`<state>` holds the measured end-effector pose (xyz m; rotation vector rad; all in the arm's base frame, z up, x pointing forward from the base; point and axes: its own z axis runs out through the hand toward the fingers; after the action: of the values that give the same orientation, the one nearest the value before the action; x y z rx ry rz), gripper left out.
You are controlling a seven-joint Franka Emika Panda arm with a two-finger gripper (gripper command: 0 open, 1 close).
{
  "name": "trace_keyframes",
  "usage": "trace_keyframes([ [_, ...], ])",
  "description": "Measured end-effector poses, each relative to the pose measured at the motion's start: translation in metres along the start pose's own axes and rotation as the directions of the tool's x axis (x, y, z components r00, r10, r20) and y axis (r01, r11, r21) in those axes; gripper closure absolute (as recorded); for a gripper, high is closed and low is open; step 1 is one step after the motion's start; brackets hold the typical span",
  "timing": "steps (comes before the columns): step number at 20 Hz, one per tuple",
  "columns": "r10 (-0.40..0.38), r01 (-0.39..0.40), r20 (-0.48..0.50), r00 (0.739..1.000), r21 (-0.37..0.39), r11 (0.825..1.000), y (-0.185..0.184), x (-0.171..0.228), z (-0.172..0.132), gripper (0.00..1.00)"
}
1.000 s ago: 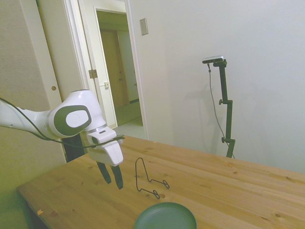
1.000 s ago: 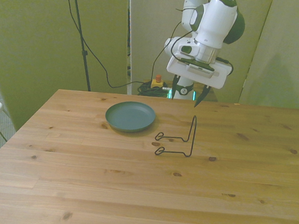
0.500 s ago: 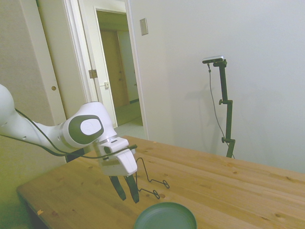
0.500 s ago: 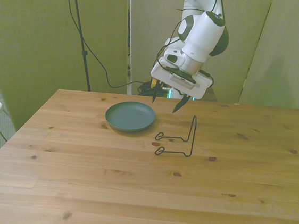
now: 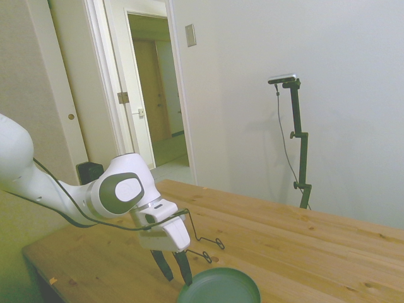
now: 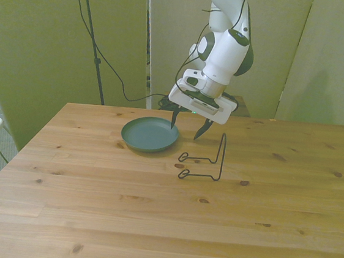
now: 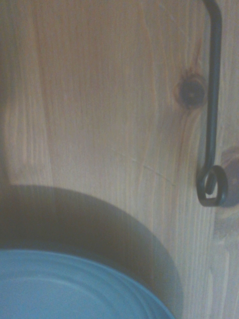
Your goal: Load the plate
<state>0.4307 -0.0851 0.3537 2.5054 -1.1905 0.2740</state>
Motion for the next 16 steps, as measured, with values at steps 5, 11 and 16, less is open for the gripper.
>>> trace_keyframes([
  [5,-0.013,0.013,-0.059,0.998,-0.009,1.000,0.006,0.009,0.009,0.00],
  [11,-0.014,0.013,-0.075,0.997,-0.007,1.000,0.012,0.009,0.014,1.00],
  [16,0.010,-0.010,-0.072,0.997,-0.007,1.000,0.016,0.011,0.015,1.00],
])
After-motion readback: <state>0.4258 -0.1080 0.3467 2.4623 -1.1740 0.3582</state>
